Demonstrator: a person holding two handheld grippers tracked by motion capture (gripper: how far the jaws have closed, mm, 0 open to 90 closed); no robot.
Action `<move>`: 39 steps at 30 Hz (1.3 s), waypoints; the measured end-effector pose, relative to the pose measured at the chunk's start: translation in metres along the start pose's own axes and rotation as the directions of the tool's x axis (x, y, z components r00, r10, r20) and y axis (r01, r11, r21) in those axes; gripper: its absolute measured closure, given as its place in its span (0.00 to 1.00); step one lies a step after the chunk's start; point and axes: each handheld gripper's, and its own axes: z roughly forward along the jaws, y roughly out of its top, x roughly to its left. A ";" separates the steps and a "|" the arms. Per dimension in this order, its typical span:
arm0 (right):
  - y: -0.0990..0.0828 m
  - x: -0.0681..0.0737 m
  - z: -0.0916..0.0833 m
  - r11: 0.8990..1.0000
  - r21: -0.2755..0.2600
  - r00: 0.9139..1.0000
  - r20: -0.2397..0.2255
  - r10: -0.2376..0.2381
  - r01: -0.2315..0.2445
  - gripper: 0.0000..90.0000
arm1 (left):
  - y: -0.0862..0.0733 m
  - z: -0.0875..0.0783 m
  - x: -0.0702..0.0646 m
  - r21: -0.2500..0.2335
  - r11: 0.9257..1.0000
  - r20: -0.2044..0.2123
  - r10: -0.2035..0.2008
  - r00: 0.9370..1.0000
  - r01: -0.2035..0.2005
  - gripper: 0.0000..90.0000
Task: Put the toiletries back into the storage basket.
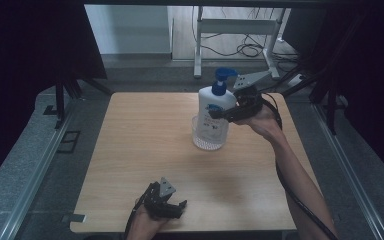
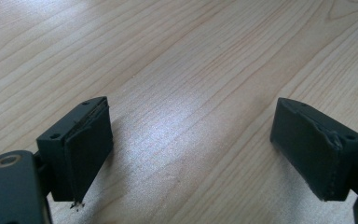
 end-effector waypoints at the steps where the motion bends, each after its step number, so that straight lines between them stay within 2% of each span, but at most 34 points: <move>1: 0.000 -0.002 0.000 1.000 0.001 1.000 0.002 0.001 -0.001 0.42 | 0.000 0.000 0.000 -0.001 1.000 0.001 0.000 1.000 0.000 0.14; 14: 0.006 -0.019 0.002 1.000 0.002 1.000 0.024 -0.001 0.001 0.42 | 0.000 0.000 0.000 -0.001 1.000 0.002 0.002 1.000 -0.002 0.14; 30: 0.005 -0.040 0.010 1.000 0.006 0.998 0.054 0.021 -0.021 0.42 | 0.000 0.000 0.000 -0.001 1.000 0.001 0.002 1.000 -0.002 0.14; 39: 0.002 -0.047 0.018 1.000 0.012 0.998 0.049 0.027 -0.027 0.42 | 0.000 0.000 0.000 -0.001 1.000 0.001 0.002 1.000 -0.002 0.14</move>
